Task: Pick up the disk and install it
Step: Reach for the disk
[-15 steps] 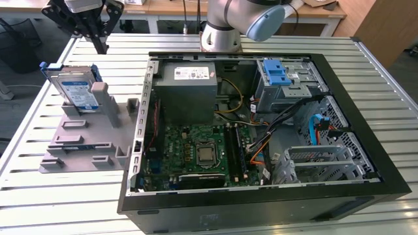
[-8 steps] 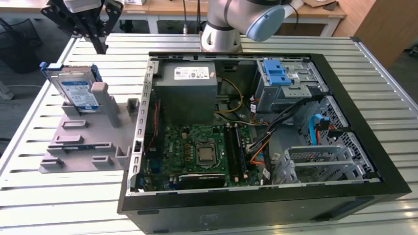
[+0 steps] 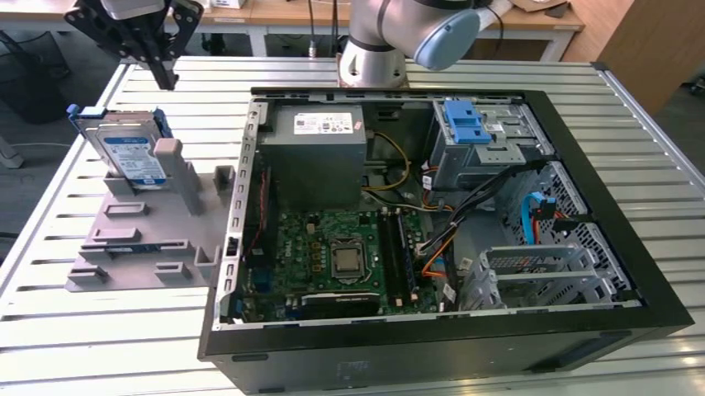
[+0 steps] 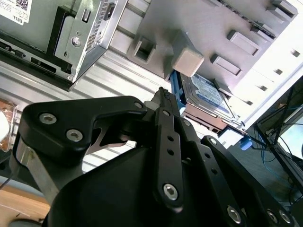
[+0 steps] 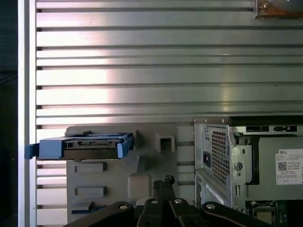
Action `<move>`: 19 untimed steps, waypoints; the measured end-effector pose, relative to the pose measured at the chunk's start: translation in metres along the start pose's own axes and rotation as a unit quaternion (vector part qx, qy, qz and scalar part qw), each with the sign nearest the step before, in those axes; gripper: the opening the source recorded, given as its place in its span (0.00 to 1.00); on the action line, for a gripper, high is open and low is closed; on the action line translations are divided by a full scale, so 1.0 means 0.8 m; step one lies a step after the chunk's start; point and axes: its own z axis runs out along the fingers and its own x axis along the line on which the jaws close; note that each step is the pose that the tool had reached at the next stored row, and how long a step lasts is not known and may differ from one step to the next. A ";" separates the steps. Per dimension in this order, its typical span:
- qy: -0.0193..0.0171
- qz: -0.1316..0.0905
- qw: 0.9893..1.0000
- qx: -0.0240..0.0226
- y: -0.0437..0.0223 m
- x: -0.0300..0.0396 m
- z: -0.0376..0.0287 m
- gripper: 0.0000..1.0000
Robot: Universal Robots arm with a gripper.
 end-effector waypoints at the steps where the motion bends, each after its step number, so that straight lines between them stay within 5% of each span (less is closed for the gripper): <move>1: 0.000 0.002 1.000 0.000 0.0003 0.0008 0.0001 0.11; 19: 0.000 0.008 1.000 0.000 0.0047 0.0260 0.0000 0.11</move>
